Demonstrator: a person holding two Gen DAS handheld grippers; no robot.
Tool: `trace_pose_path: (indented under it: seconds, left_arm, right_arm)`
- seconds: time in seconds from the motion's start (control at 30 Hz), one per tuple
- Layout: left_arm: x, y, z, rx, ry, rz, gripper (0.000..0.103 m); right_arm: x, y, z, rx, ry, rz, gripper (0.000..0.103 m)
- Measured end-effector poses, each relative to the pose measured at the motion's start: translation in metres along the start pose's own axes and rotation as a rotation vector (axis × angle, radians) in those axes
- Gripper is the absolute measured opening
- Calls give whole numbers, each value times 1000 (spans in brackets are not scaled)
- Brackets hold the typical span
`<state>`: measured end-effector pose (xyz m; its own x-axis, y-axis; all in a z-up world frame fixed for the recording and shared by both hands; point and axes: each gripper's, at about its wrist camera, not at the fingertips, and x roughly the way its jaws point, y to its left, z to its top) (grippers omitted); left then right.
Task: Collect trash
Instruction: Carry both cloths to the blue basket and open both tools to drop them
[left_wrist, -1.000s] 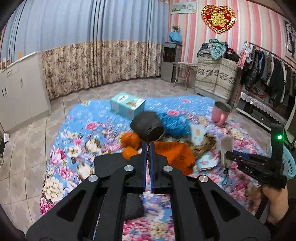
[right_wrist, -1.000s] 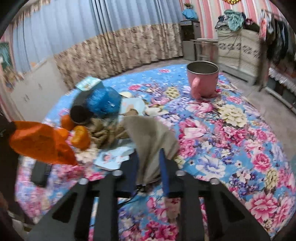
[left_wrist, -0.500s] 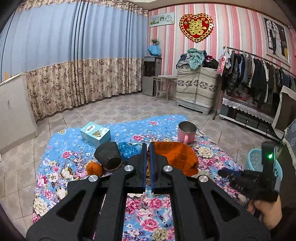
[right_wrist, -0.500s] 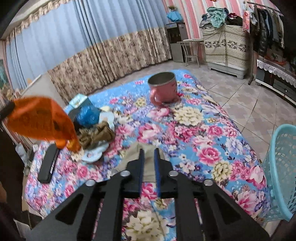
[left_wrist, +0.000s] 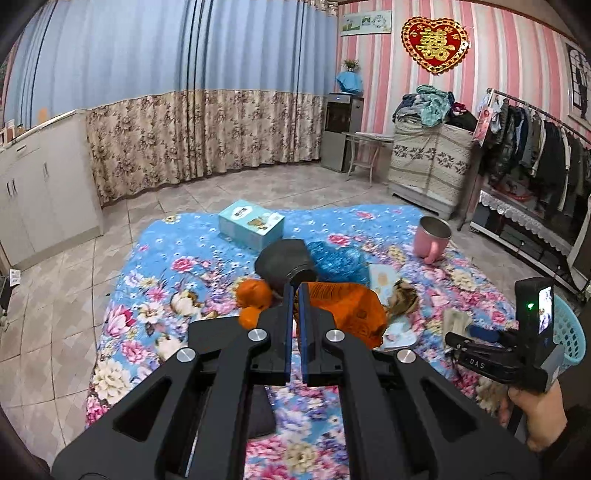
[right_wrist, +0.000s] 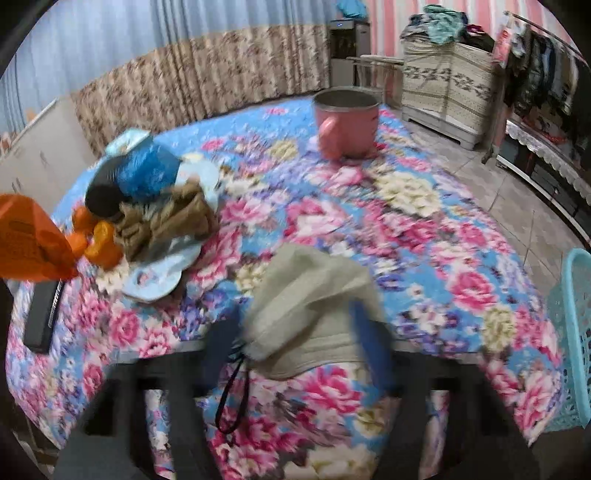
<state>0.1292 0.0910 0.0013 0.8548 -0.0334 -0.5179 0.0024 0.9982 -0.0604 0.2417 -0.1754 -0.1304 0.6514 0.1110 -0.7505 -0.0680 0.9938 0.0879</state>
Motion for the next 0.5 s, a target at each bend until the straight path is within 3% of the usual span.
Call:
trace_pose_path:
  seconds: [0.17, 0.33, 0.5]
  left_arm:
    - [-1, -6, 8, 12, -16, -21, 1]
    - [-3, -56, 21, 79, -48, -102, 1]
    - [-3, -131, 36, 133, -83, -241, 1]
  right_arm:
    - [-17, -6, -5, -21, -46, 56, 17]
    - [-69, -58, -6, 72, -145, 72, 15]
    - [-127, -121, -8, 145, -244, 5, 15]
